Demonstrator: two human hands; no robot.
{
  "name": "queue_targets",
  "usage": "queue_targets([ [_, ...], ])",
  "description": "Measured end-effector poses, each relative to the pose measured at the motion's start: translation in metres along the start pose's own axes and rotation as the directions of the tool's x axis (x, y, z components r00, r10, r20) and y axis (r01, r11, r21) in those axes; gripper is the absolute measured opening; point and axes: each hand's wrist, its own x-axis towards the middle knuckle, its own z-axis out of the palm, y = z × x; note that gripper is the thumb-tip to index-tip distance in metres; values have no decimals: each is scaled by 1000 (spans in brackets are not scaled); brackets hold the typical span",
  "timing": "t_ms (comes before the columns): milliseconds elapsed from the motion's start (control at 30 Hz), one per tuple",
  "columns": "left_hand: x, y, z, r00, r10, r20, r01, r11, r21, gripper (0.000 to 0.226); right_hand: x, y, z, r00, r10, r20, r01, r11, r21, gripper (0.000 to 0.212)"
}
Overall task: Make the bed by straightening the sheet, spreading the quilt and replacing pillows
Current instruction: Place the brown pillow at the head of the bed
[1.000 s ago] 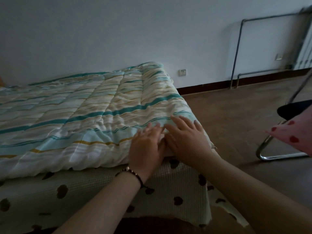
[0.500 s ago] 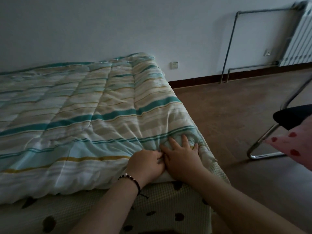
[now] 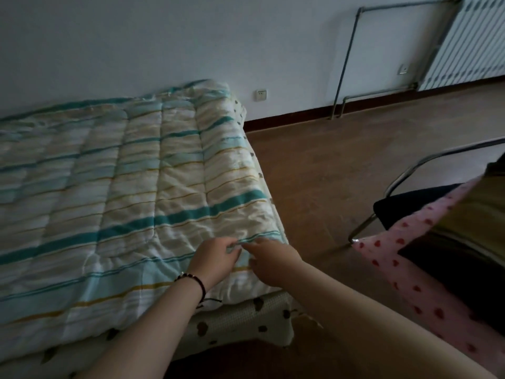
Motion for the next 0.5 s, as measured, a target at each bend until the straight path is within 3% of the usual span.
queue_targets([
  [200,-20,119,-91,994,108,1,-108,994,30,31,-82,6,-137,996,-8,-93,13,999,45,52],
  [334,-28,199,-134,985,154,-72,-157,987,-37,46,-128,24,-208,984,22,-179,-12,998,59,53],
  [500,-41,312,-159,974,213,-77,-222,966,-131,54,-206,81,-284,948,164,-273,-123,979,162,56],
])
